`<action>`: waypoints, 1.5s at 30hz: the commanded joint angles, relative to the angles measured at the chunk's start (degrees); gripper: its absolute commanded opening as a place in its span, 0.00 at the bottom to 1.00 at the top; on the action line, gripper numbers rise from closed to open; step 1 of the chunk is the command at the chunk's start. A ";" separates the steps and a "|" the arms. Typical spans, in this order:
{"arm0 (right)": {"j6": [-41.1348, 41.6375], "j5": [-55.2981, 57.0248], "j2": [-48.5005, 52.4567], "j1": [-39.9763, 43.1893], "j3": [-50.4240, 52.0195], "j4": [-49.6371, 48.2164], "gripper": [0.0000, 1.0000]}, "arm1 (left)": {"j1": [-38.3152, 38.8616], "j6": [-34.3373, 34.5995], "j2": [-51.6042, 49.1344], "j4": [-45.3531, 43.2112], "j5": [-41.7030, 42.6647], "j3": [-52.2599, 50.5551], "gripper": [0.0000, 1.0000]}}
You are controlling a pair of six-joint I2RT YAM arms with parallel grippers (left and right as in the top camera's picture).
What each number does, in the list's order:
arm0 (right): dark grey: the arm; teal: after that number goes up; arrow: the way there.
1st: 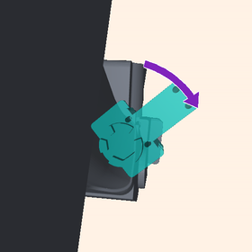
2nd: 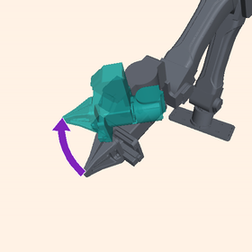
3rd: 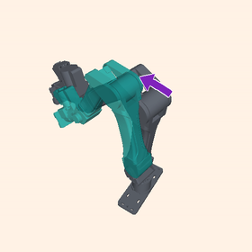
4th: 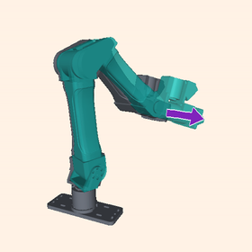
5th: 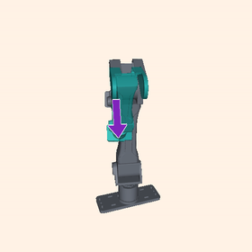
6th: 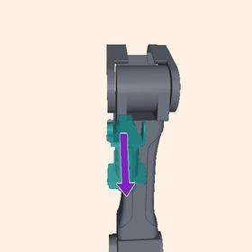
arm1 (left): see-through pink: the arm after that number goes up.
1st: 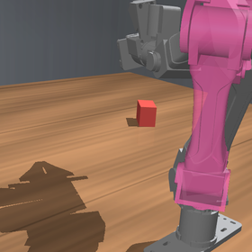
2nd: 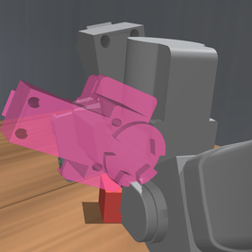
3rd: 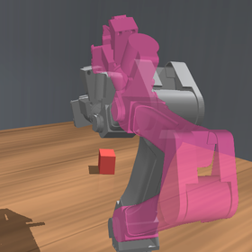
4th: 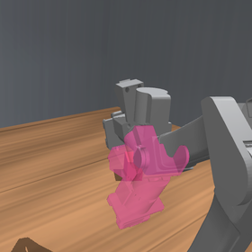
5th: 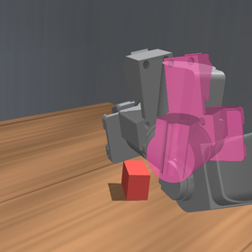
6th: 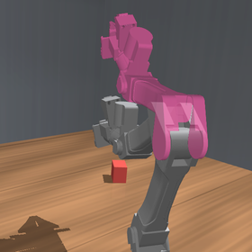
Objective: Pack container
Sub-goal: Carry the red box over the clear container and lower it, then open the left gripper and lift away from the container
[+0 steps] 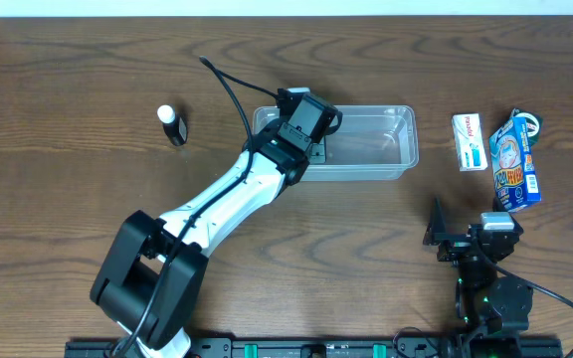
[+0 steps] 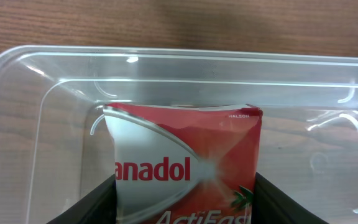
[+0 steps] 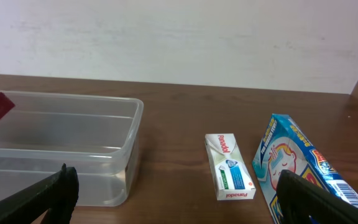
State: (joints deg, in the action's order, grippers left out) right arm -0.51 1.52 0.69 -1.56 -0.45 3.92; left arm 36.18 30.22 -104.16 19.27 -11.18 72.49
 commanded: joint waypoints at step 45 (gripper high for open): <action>-0.42 0.39 -0.31 0.44 0.13 0.20 0.99 | -4.85 -13.11 11.93 6.16 -4.83 2.86 0.76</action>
State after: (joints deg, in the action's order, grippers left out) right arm -0.51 1.52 0.69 -1.56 -0.45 3.90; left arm 33.87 21.65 -98.52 24.10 -13.65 72.82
